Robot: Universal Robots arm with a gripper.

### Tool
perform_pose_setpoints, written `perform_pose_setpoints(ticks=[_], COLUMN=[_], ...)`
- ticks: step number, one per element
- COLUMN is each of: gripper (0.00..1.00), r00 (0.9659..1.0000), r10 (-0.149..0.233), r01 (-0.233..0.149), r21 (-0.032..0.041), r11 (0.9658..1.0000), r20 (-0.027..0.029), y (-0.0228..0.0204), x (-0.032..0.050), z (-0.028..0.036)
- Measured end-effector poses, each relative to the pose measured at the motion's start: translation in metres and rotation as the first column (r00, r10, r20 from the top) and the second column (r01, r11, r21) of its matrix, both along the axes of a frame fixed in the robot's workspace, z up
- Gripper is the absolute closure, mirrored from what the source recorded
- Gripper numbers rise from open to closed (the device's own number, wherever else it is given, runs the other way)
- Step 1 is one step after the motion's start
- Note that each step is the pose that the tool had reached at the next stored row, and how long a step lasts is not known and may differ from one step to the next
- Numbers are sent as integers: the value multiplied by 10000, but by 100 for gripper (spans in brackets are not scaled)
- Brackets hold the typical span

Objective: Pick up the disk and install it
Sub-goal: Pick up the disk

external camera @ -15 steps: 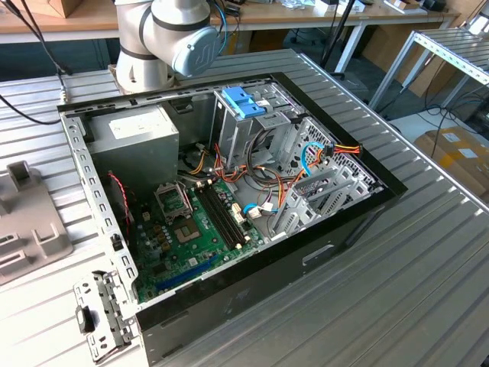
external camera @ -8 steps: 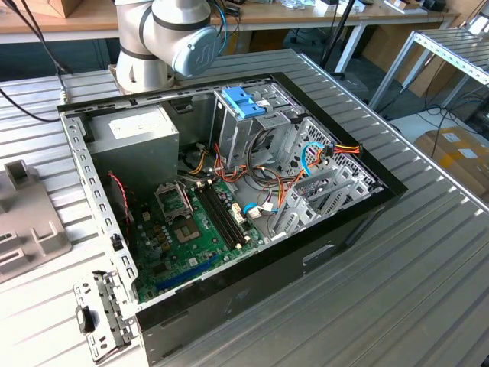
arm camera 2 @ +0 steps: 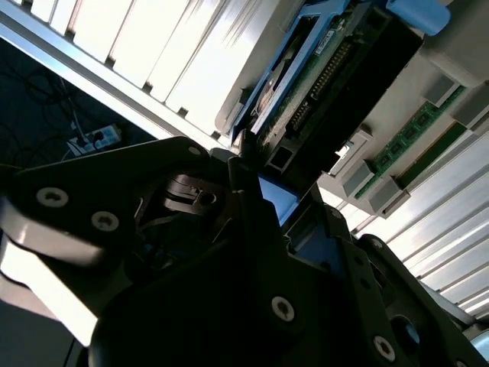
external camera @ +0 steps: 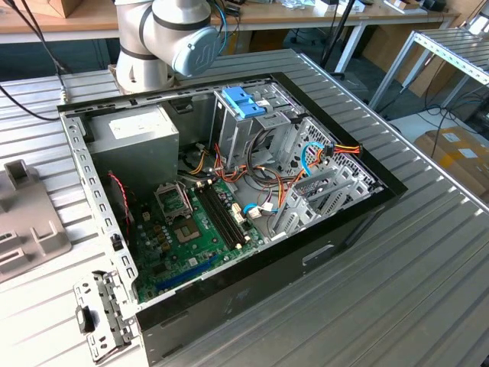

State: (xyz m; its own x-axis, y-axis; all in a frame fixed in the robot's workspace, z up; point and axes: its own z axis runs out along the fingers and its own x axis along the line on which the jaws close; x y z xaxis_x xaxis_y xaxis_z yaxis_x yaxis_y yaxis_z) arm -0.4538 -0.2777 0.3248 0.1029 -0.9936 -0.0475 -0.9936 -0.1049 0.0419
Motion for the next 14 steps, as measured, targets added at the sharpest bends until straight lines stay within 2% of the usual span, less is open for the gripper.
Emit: perform_pose_setpoints(ticks=[14], gripper=[63], r00=[10000], r10=[0], r01=[0], r21=[66], r11=[10000], r20=[1], y=[0], x=[0], z=[108])
